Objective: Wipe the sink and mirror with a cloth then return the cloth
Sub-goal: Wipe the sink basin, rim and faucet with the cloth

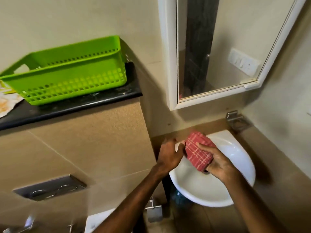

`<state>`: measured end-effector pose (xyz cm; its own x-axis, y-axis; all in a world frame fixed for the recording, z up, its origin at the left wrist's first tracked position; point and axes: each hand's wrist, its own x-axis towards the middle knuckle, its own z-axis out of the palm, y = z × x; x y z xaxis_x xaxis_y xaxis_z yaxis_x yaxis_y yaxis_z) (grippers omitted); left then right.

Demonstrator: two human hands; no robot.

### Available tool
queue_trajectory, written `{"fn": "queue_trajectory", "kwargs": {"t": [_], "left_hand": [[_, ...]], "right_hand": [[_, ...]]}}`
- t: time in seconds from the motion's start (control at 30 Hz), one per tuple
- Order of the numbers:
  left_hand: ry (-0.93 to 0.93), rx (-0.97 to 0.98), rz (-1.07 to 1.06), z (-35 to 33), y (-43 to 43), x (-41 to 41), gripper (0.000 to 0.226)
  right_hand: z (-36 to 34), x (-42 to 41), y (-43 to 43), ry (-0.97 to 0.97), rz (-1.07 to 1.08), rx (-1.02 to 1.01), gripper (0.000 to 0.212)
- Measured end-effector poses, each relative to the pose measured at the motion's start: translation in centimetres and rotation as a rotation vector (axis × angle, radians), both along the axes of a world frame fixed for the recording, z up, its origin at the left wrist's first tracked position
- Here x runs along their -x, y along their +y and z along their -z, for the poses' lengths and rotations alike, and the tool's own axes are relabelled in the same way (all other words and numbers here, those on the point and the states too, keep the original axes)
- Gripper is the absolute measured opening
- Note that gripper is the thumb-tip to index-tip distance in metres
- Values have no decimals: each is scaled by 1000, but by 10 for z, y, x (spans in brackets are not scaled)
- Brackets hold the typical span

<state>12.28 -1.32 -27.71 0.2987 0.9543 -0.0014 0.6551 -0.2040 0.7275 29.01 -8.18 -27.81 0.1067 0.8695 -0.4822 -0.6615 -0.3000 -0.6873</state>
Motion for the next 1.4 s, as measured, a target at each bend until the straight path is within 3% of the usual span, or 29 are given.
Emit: {"fn": "queue_trajectory", "kwargs": {"t": [0.07,0.27,0.4,0.5,0.57,0.67,0.77,0.9,0.97,1.03,1.1,1.23,1.33,1.4], "left_hand": [[68,81,-7,28,2,4,36],[195,310,46,113,7,18,41],[274,376,57,167,35,12,66],[314,423,-12,208,54,10,59],[298,434,-50,229,58,9,62],[309,440,-81,256,53,4,70],[295,375,-107,276,45,2,75],[213,270,-146,289,46,6,61],[117,244,-224,295,45,9,55],[17,246,-285,300,44,10,53],[-51,253,-317,300,42,11,51],[-122,267,-345,298,39,8,46],[-163,263,-343,296,36,7,57],[-178,258,-360,300,37,6,57]], "right_hand": [[21,2,-3,-3,10,26,34],[99,11,-2,-14,5,97,68],[147,10,14,-41,69,152,41],[180,8,32,-136,82,163,46],[193,12,44,-287,42,169,42],[216,18,68,-673,-33,113,25],[247,24,93,-1008,-118,-120,42],[283,36,128,-1468,-226,-480,69],[316,37,140,-1668,-357,-582,67],[343,38,140,-1753,-479,-621,58],[355,38,132,-1840,-543,-613,65],[355,31,120,-1831,-490,-671,67],[354,27,131,-1843,-474,-727,57],[360,33,139,-1899,-509,-755,62]]}}
